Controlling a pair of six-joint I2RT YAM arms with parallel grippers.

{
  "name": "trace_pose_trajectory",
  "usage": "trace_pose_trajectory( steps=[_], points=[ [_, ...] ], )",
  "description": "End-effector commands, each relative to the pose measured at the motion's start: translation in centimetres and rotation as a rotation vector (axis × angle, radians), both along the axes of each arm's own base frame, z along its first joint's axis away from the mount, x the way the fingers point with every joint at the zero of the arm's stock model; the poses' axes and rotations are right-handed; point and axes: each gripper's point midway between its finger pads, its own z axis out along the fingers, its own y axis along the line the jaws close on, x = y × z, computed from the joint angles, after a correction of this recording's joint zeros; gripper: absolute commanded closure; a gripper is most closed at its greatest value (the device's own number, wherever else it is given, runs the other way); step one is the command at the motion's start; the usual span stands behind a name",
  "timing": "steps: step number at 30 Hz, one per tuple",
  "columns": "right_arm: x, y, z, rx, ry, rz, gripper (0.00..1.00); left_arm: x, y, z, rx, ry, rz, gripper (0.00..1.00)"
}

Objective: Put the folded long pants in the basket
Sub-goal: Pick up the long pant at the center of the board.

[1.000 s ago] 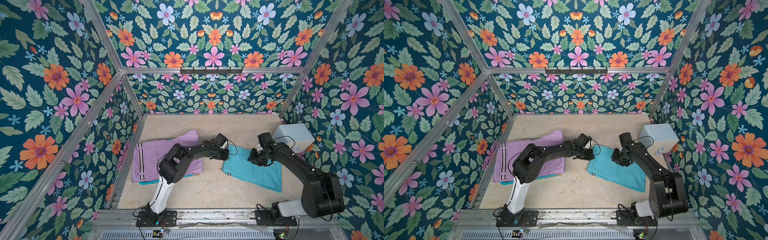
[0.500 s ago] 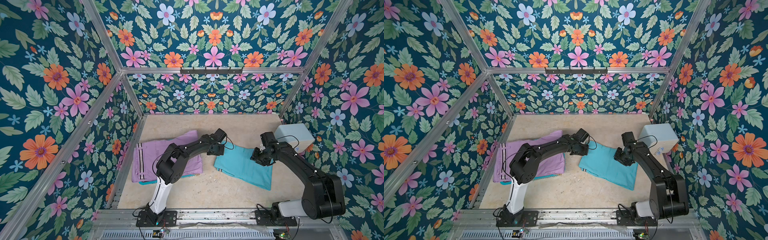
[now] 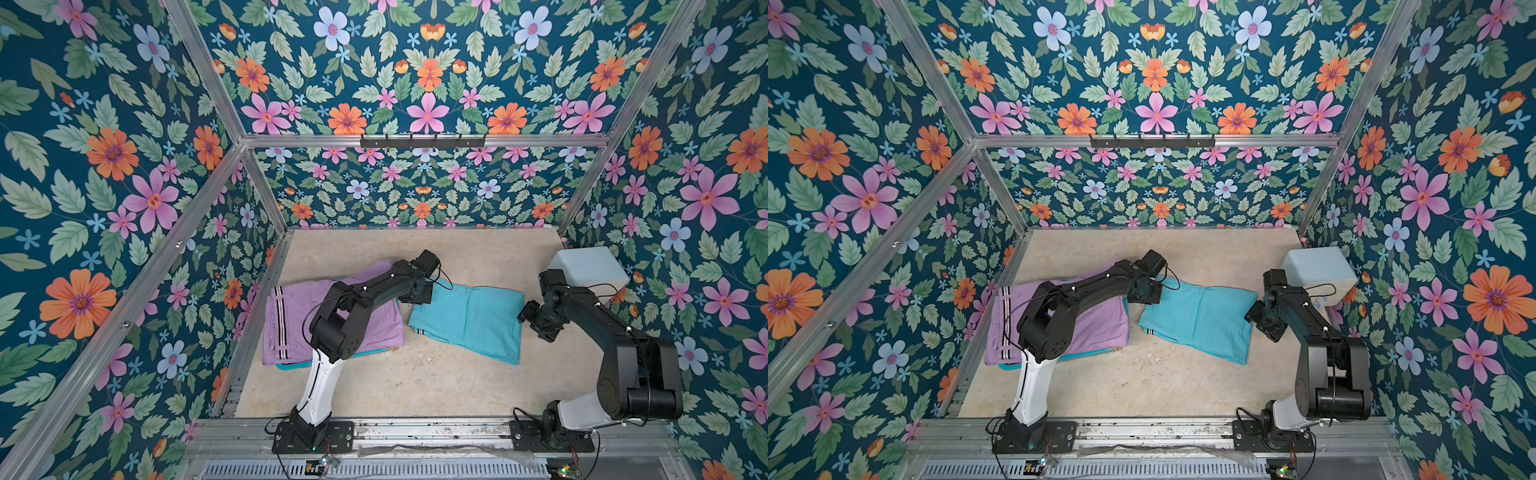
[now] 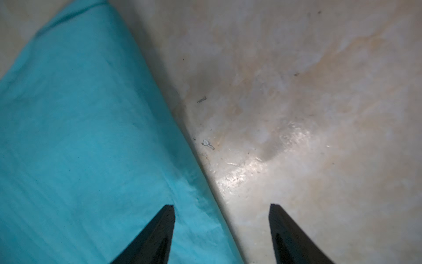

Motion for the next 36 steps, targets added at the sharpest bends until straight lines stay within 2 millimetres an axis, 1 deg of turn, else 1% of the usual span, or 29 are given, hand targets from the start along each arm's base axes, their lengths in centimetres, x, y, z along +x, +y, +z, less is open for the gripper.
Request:
trace_pose_trajectory(
  steps=[1,3,6,9,11,16,18,20,21,23,24,26,29,31,33,34,36],
  points=[
    [1.1,1.3,-0.4,0.073,-0.041,0.036,0.3,0.1,0.2,0.2,0.017,-0.009,-0.016,1.0],
    [1.5,2.2,-0.7,0.121,-0.054,0.046,0.3,0.1,0.1,0.2,0.014,-0.009,-0.019,1.0],
    [1.6,2.5,-1.6,0.141,-0.033,0.051,0.31,0.1,0.1,0.1,0.012,-0.008,-0.022,1.0],
    [1.4,2.9,-2.8,0.168,0.01,0.053,0.35,0.1,-0.1,-0.1,0.005,-0.006,-0.026,1.0],
    [1.3,3.2,-3.4,0.181,0.025,0.054,0.42,0.2,-0.2,-0.1,0.004,-0.006,-0.027,1.0],
    [1.0,3.3,-3.7,0.186,0.035,0.056,0.62,0.2,0.2,-0.2,0.024,-0.01,-0.025,1.0],
    [1.0,3.4,-3.7,0.192,0.032,0.059,0.74,0.2,0.1,-0.1,0.018,-0.012,-0.029,1.0],
    [1.2,3.5,-3.4,0.199,0.022,0.062,0.84,0.2,-0.1,0.1,0.008,-0.015,-0.031,1.0],
    [1.3,3.6,-3.2,0.203,0.016,0.063,0.87,0.3,-0.3,0.4,-0.002,-0.018,-0.035,1.0],
    [1.4,3.6,-2.8,0.206,0.001,0.063,0.97,0.2,-0.8,0.9,-0.032,-0.018,-0.044,1.0],
    [1.4,3.6,-2.5,0.208,-0.002,0.064,1.0,0.2,-1.0,1.3,-0.046,-0.019,-0.046,1.0],
    [1.2,3.6,-2.0,0.207,-0.006,0.062,1.0,0.0,-1.6,2.2,-0.073,-0.026,-0.057,1.0],
    [0.7,3.5,-0.5,0.201,-0.014,0.052,1.0,-0.3,-2.3,4.1,-0.117,-0.043,-0.068,1.0],
    [0.5,3.6,1.0,0.197,-0.037,0.054,1.0,-0.6,-3.0,5.8,-0.169,-0.049,-0.078,1.0],
    [0.4,3.5,3.1,0.177,-0.07,0.062,1.0,-0.9,-3.4,8.0,-0.214,-0.067,-0.081,1.0],
    [0.3,3.5,3.9,0.174,-0.081,0.065,1.0,-1.0,-3.5,8.8,-0.227,-0.074,-0.082,1.0],
    [0.4,3.9,6.4,0.173,-0.121,0.082,1.0,-1.3,-3.3,10.8,-0.241,-0.09,-0.08,1.0]
  ],
)
